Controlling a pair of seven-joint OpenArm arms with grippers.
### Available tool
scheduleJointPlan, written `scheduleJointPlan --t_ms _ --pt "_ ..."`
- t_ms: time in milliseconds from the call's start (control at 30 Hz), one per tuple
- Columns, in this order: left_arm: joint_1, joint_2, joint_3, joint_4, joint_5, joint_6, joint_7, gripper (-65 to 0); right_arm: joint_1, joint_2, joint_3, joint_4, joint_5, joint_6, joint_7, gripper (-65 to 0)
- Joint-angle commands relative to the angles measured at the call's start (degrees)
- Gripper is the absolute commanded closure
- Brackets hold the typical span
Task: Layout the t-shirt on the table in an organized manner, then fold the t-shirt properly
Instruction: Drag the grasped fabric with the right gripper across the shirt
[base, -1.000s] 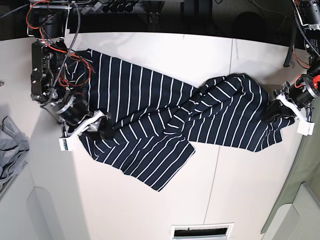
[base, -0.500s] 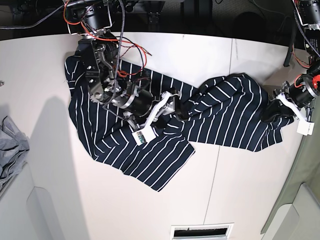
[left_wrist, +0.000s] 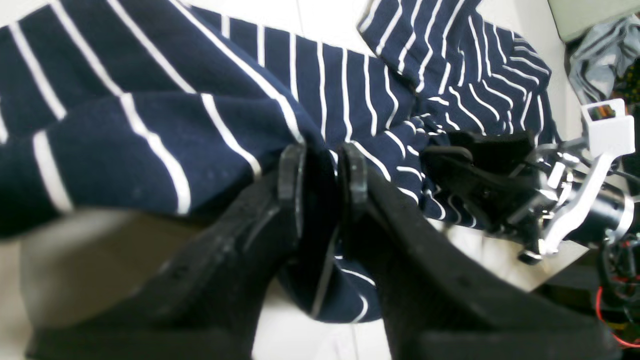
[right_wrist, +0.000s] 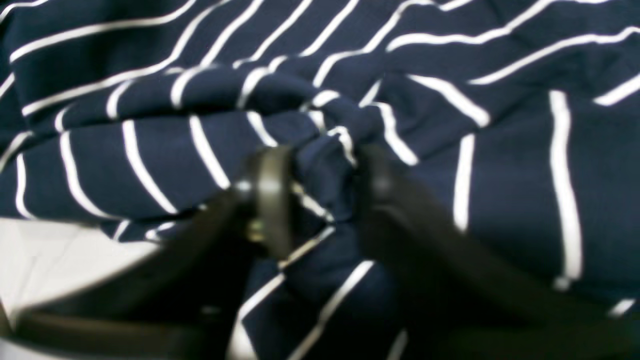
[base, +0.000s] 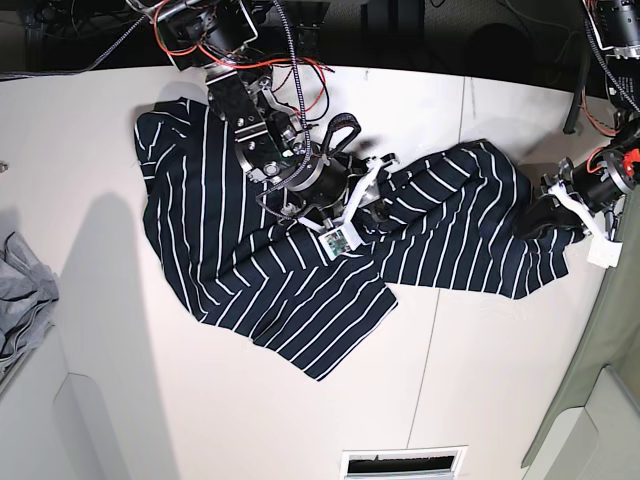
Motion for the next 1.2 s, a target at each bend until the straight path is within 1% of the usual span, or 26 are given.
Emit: scheduleJointPlan --t_ms 0,33,67,267,367,433,467,533,633,733,800,833,933,1000,1033,1100,1167 --pt "-0.13 -0.72 -0.37 0.85 -1.38 -0.89 -0.7 -13.8 0.55 -0.66 -0.13 0.85 -0.74 0.24 1.29 -8.0" --pt "0.2 -0.52 -0.37 0.85 -1.4 -0.89 -0.72 -13.8 0.52 -0.66 -0.13 1.4 -1.6 0.24 2.14 -1.7" --pt "0.39 -0.35 -0.37 0.85 -1.38 -0.89 -0.72 -13.8 0.48 -0.66 -0.13 2.16 -2.05 0.24 2.69 0.0" --pt "1.09 -0.24 -0.37 0.85 -1.38 -0.89 -0.68 -13.7 0.42 -0.2 -0.11 10.58 -4.44 0.48 2.01 0.0" --pt "1.42 -0.24 -0.37 0.85 -1.4 -0.89 0.0 -13.5 -0.09 1.33 -0.02 17.2 -4.37 0.87 -1.97 0.0" --pt "2.08 -0.33 -0.37 0.85 -2.51 -0.89 2.14 -11.7 -1.14 2.8 -0.02 22.64 -4.37 0.9 -4.7 0.0" --pt "2.64 -0.44 -0.37 0.85 -4.24 -0.89 3.58 -8.5 -1.88 3.65 -0.02 25.57 -4.35 0.9 -5.68 0.0" --pt "4.22 -0.59 -0.37 1.49 -9.94 -0.89 7.56 -0.7 -3.72 5.75 -0.02 31.56 -4.33 0.9 -6.08 0.0" --pt "7.87 -0.55 -0.37 5.49 -19.74 -0.89 15.02 0.0 -6.56 9.01 -0.02 39.91 -4.17 0.87 -6.21 0.0" --pt "12.68 -0.55 -0.37 13.97 -28.72 -0.89 21.31 0.0 -9.22 11.65 0.11 46.29 -4.17 0.87 -7.02 0.0" --pt "15.43 -0.55 -0.37 21.24 -28.75 -0.89 24.7 0.0 -10.49 12.74 0.61 49.31 -4.13 0.87 -7.02 0.0" --pt "16.5 -0.57 -0.37 25.09 -28.75 -0.89 25.07 0.0 -10.97 12.87 1.05 50.6 -3.67 0.87 -6.99 0.0" --pt "17.88 -0.55 -0.37 34.32 -28.75 -0.89 24.94 0.0 -10.6 12.55 2.78 52.65 0.15 0.9 -6.93 0.0" --pt "17.25 -0.57 -0.37 36.37 -28.75 -0.89 22.82 0.0 -9.35 11.39 3.65 52.41 0.07 0.9 -6.95 0.0" --pt "16.44 -0.55 -0.37 36.2 -26.32 -0.89 20.81 0.0 -8.35 10.58 4.13 51.84 -0.55 0.9 -6.95 0.0" --pt "14.84 -0.57 -0.37 34.18 -17.09 -0.89 15.39 0.0 -5.7 8.72 5.01 49.44 -1.88 0.87 -6.97 0.0" --pt "13.2 -0.76 -0.37 29.86 -8.26 -0.89 9.05 0.0 -2.25 6.54 5.97 44.44 -2.95 0.85 -6.97 0.0"
